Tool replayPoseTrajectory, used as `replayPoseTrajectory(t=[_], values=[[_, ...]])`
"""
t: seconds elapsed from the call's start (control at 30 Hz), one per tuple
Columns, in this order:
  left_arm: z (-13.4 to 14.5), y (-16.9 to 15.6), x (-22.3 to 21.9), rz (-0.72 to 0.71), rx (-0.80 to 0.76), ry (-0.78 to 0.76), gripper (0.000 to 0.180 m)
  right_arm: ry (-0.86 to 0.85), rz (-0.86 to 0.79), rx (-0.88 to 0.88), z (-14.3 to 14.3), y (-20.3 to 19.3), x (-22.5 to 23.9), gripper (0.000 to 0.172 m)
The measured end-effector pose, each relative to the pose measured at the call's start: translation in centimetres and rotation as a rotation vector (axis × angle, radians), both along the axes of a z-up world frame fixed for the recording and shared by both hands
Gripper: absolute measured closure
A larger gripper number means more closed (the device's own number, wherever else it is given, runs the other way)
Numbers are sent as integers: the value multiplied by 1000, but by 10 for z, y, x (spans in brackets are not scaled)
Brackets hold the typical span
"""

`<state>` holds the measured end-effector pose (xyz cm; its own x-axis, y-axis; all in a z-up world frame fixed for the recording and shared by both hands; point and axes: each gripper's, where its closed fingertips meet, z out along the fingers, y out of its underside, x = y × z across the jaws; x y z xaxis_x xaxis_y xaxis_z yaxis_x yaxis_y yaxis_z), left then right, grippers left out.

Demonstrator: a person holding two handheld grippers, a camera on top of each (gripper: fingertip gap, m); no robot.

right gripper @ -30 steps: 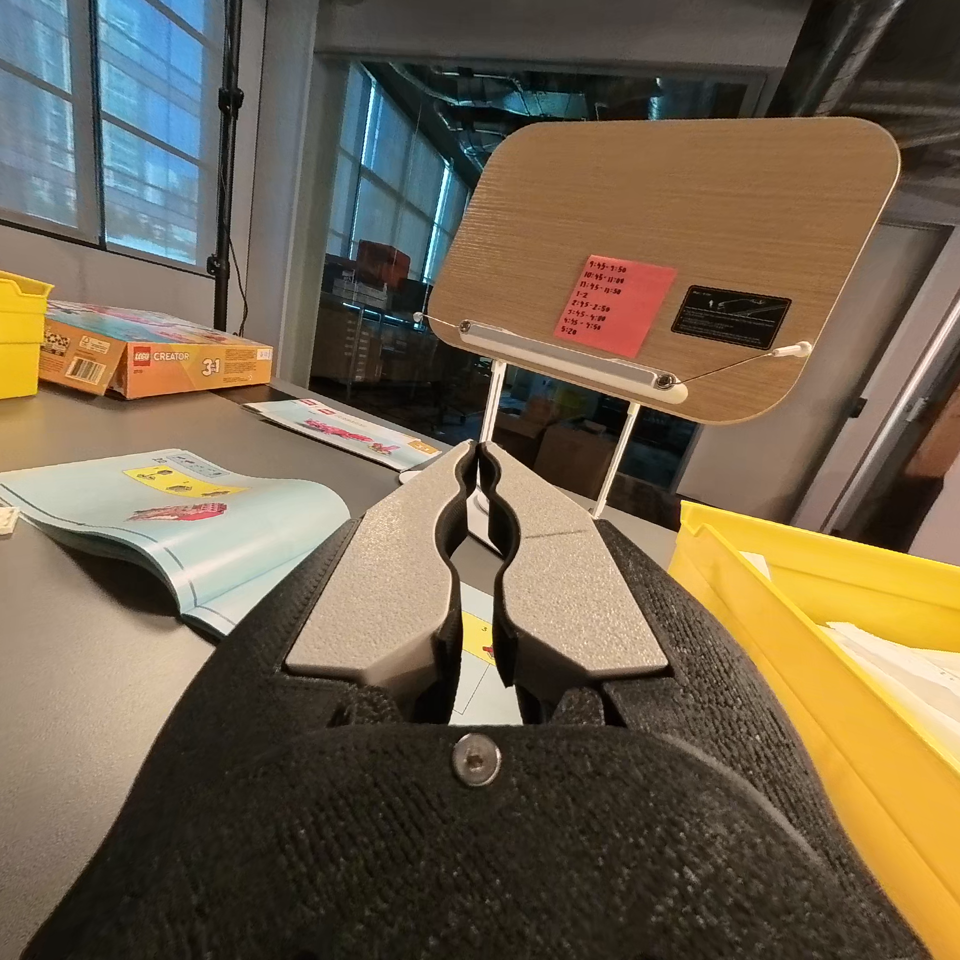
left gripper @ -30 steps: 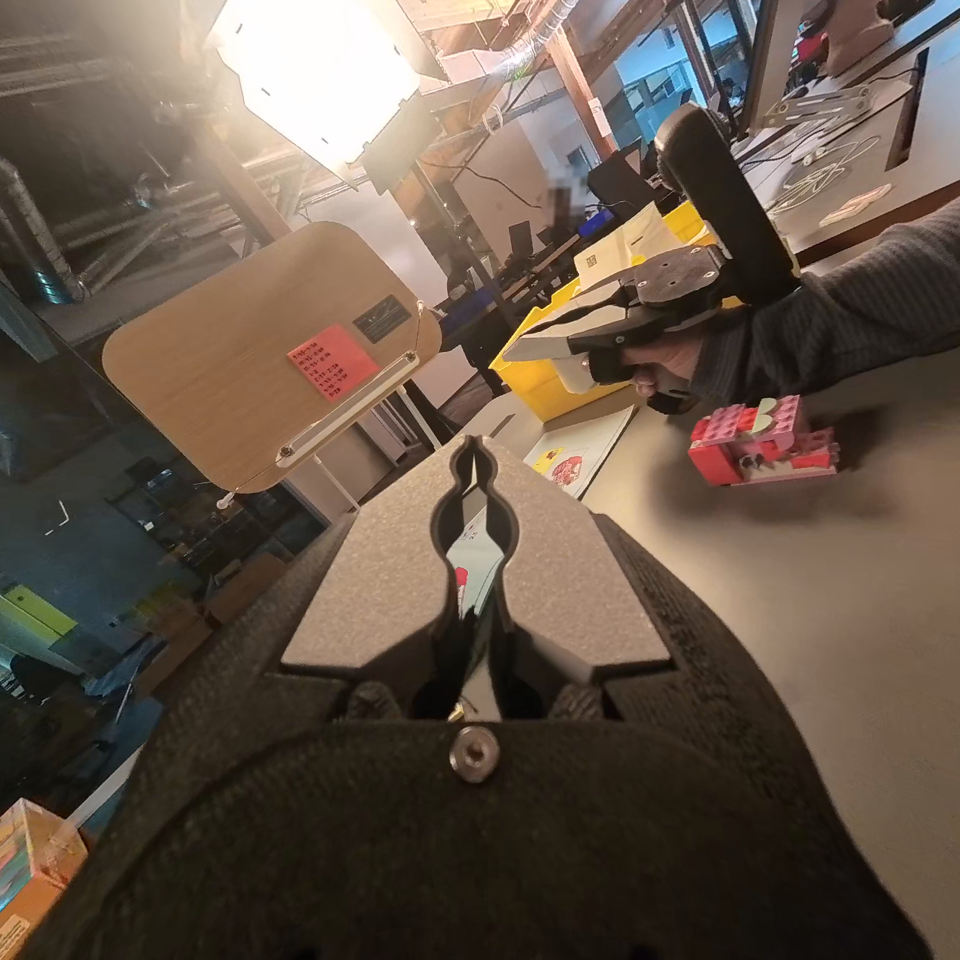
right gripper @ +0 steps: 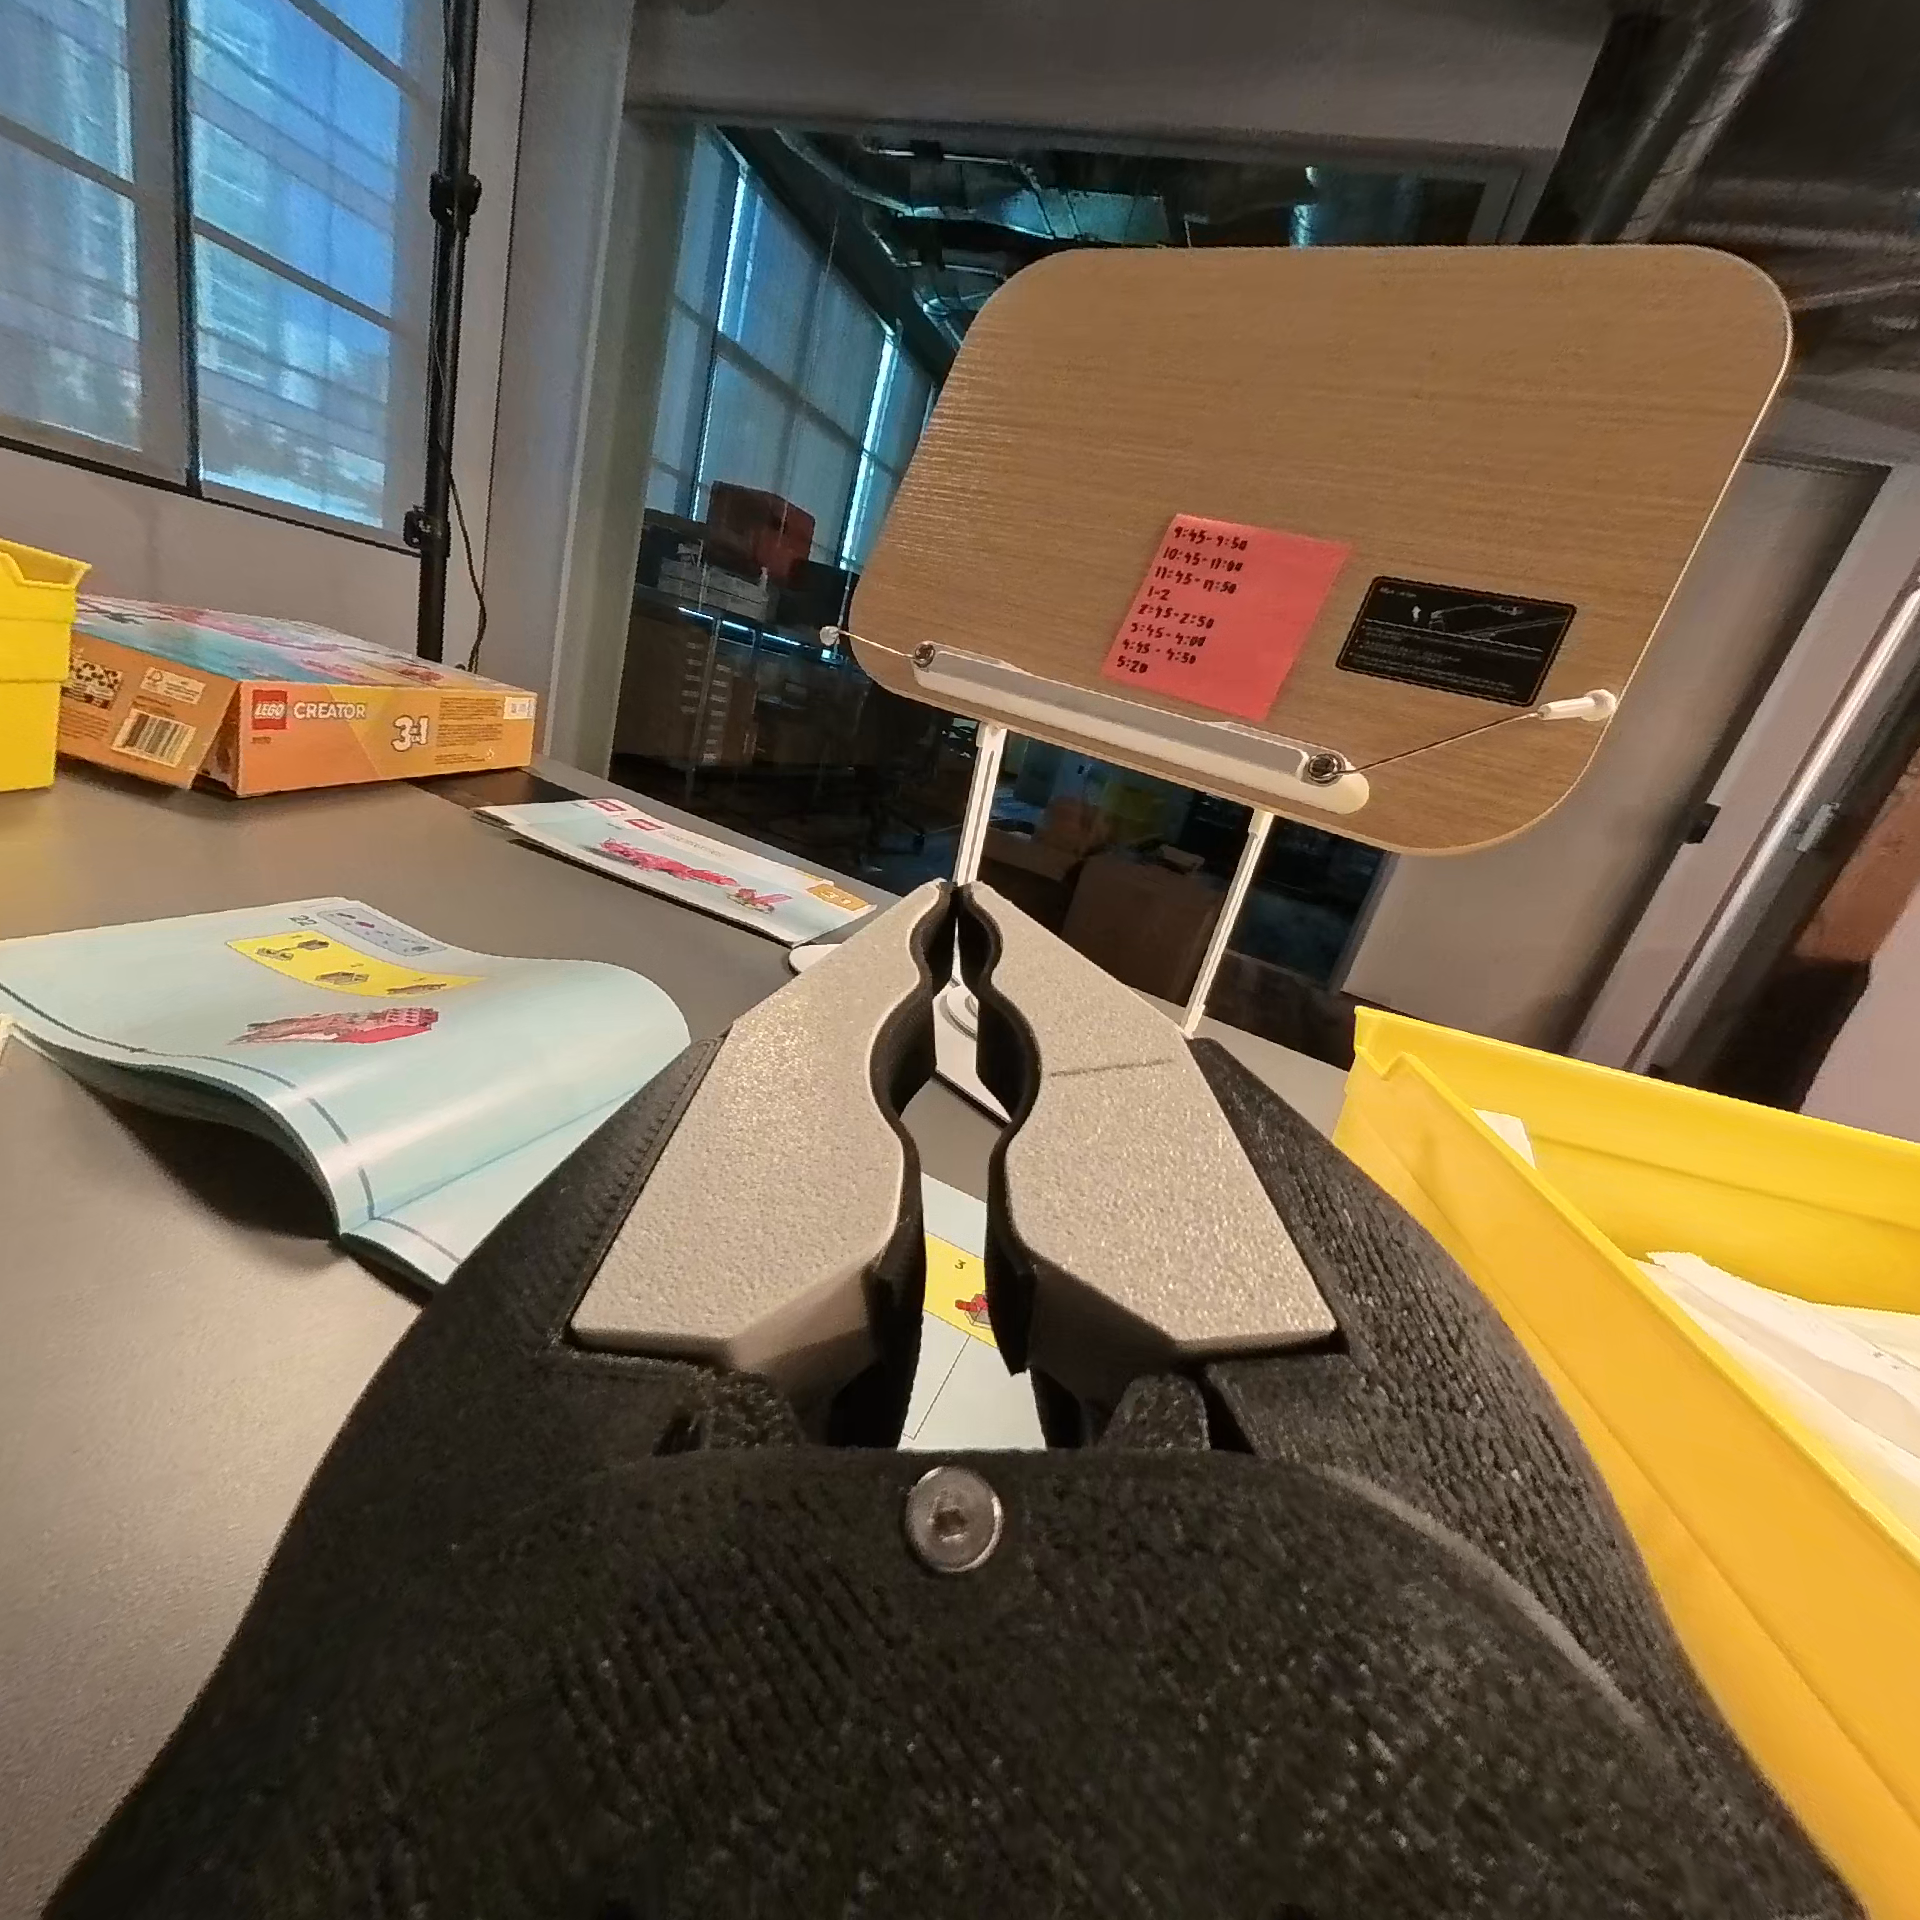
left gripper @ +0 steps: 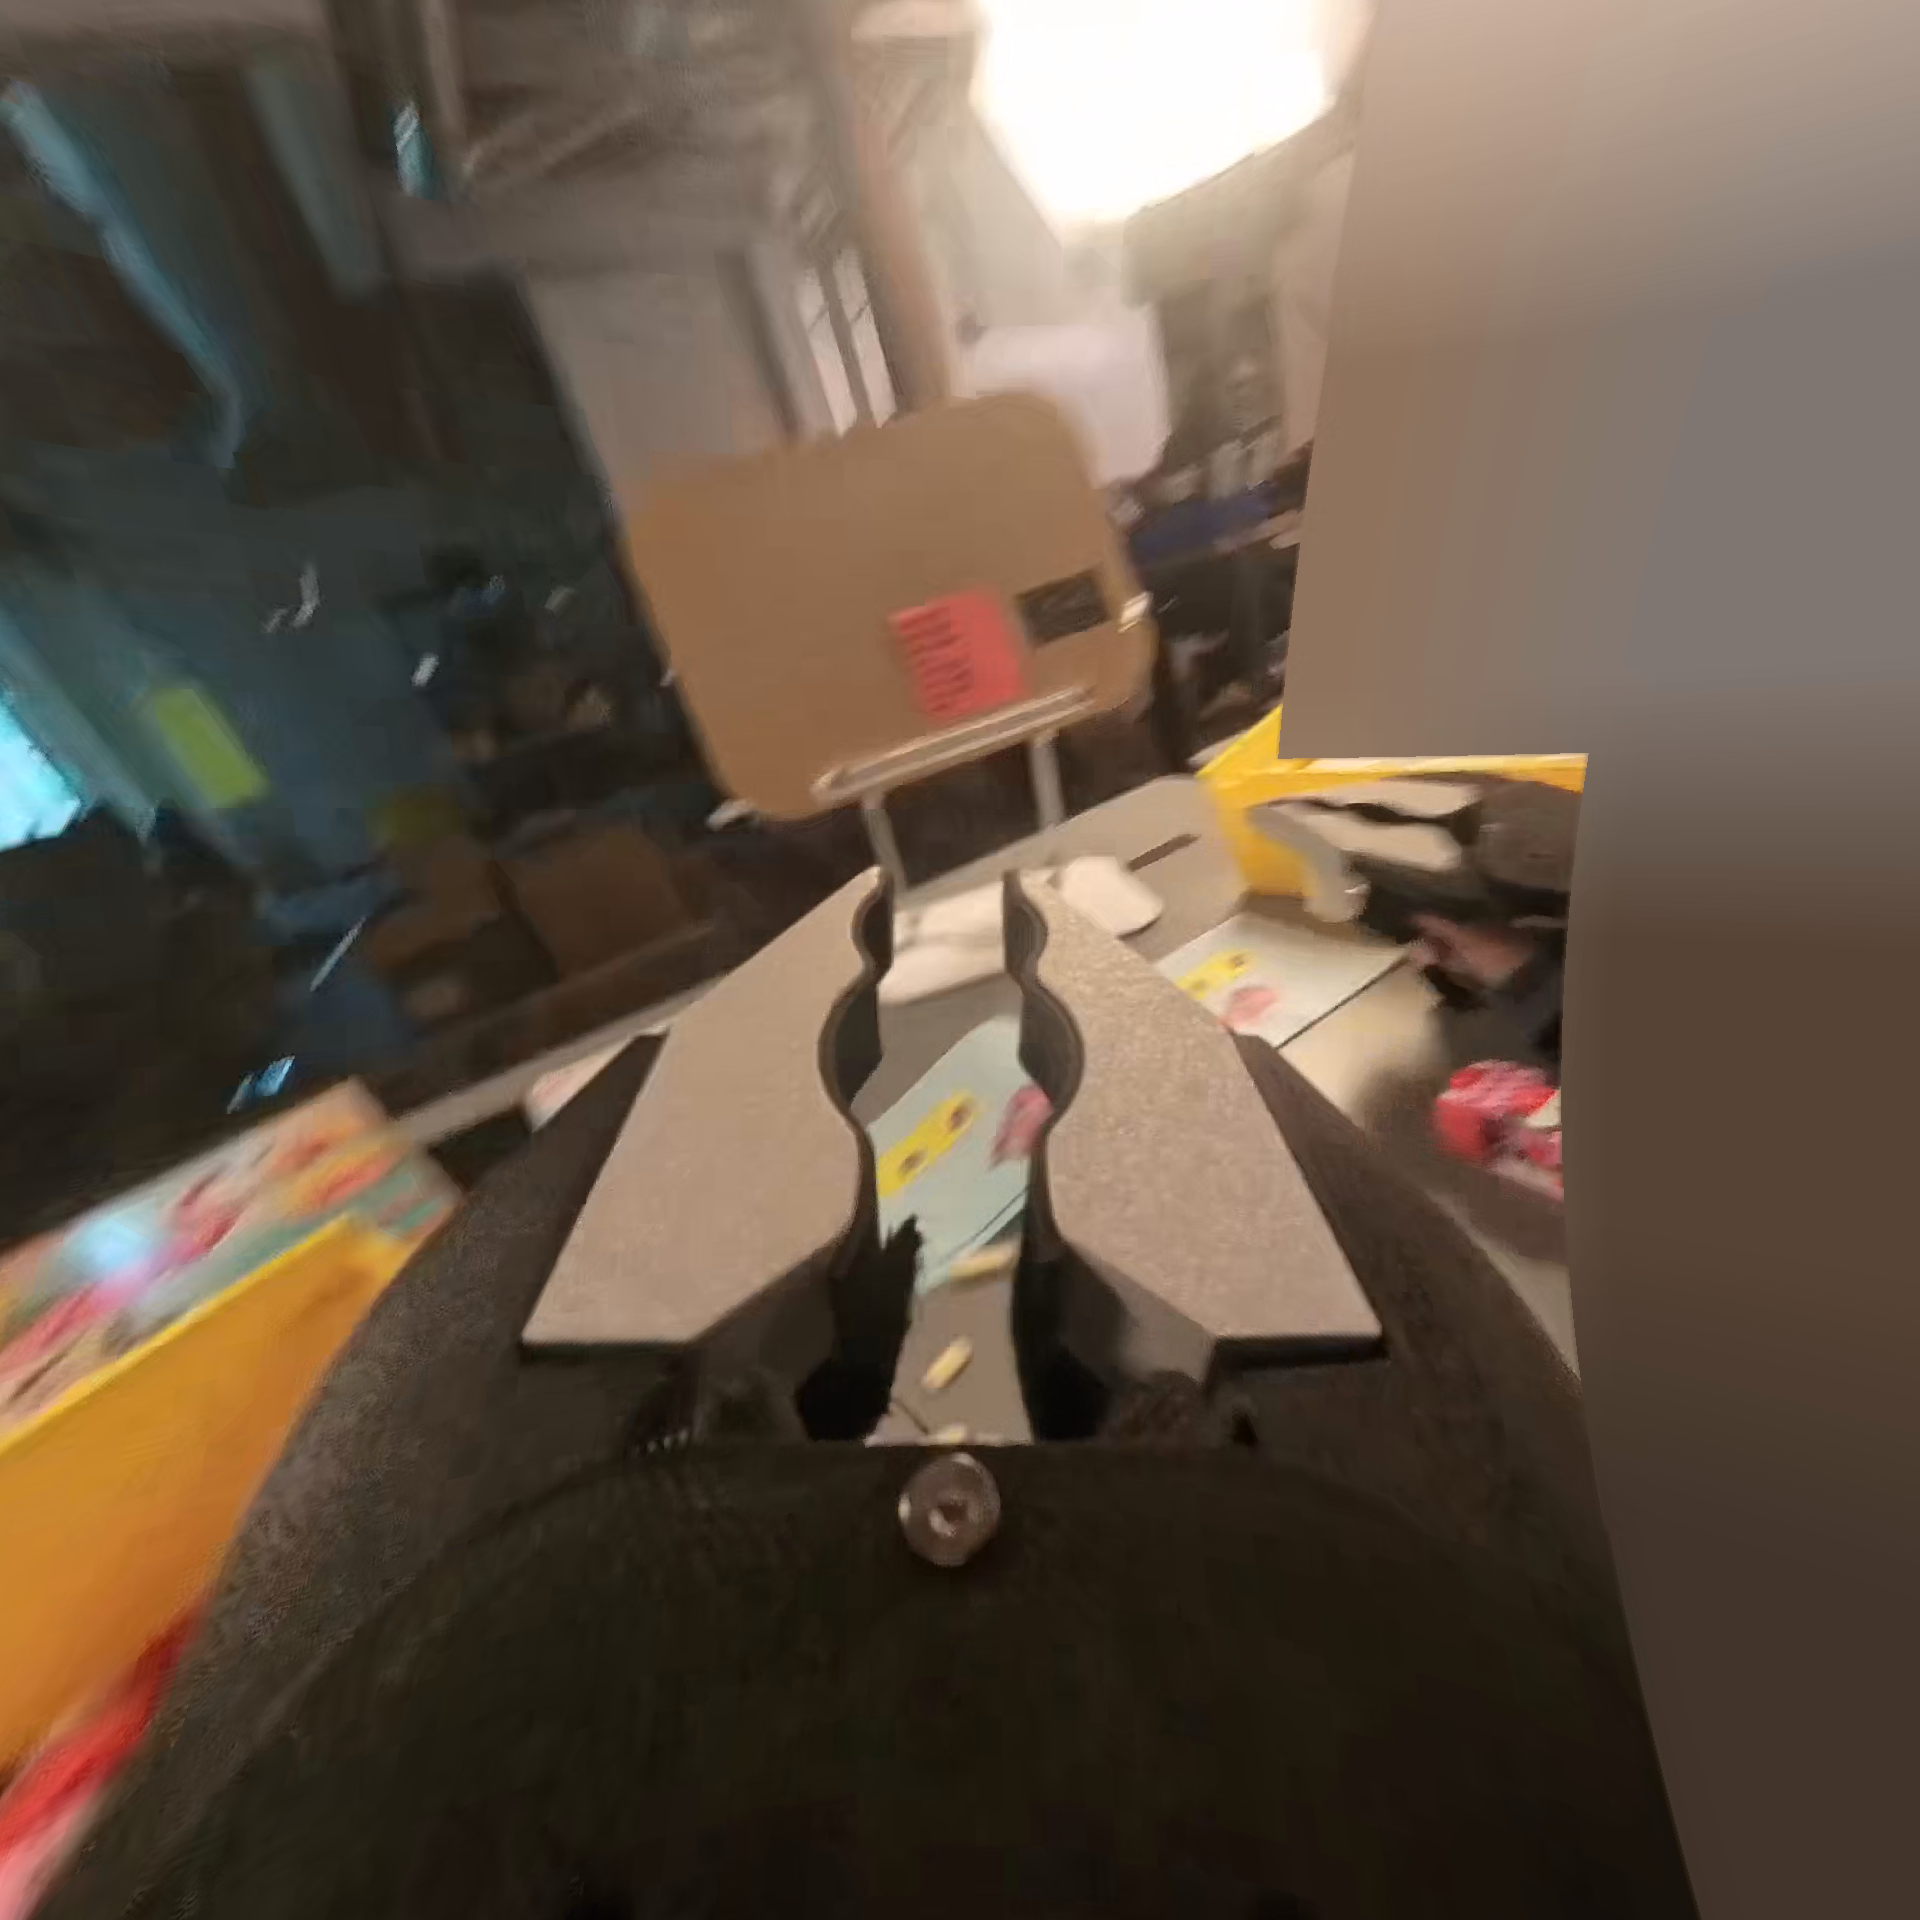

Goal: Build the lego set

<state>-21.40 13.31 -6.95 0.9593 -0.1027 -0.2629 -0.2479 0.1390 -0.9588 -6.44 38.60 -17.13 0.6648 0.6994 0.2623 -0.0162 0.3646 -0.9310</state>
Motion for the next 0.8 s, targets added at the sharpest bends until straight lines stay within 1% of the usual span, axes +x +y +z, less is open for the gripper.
replayPoseTrajectory(t=[0.07,0.1,0.17,0.2,0.3,0.37,0.43,0.5,0.6,0.7,0.73,0.8], values=[[-3,-13,-53,153,-141,-57,152,5,0,-5,0,0,0,172],[-12,-21,-77,228,-243,-67,151,7,0,-6,0,1,0,172],[-43,-39,-119,372,-502,-105,156,9,0,-8,0,1,1,172],[-60,-47,-133,403,-627,-146,160,7,0,-8,0,1,0,172],[-102,-56,-157,388,-875,-280,171,-4,1,-3,0,0,-1,172],[-136,-65,-166,373,-1083,-402,167,-11,4,3,-1,-1,-2,172],[-163,-69,-166,321,-1232,-498,166,-14,6,6,-1,-1,-3,172],[-185,-72,-170,318,-1333,-574,168,-13,8,6,-1,-1,-3,172],[-203,-74,-183,371,-1378,-651,169,-9,13,3,-1,-1,-3,172],[-212,-76,-187,392,-1396,-691,169,-8,15,2,-1,-2,-3,172],[-214,-77,-187,393,-1403,-697,172,-9,16,3,-1,-2,-3,172],[-214,-77,-190,415,-1396,-694,169,-10,18,3,-1,-2,-3,172]])
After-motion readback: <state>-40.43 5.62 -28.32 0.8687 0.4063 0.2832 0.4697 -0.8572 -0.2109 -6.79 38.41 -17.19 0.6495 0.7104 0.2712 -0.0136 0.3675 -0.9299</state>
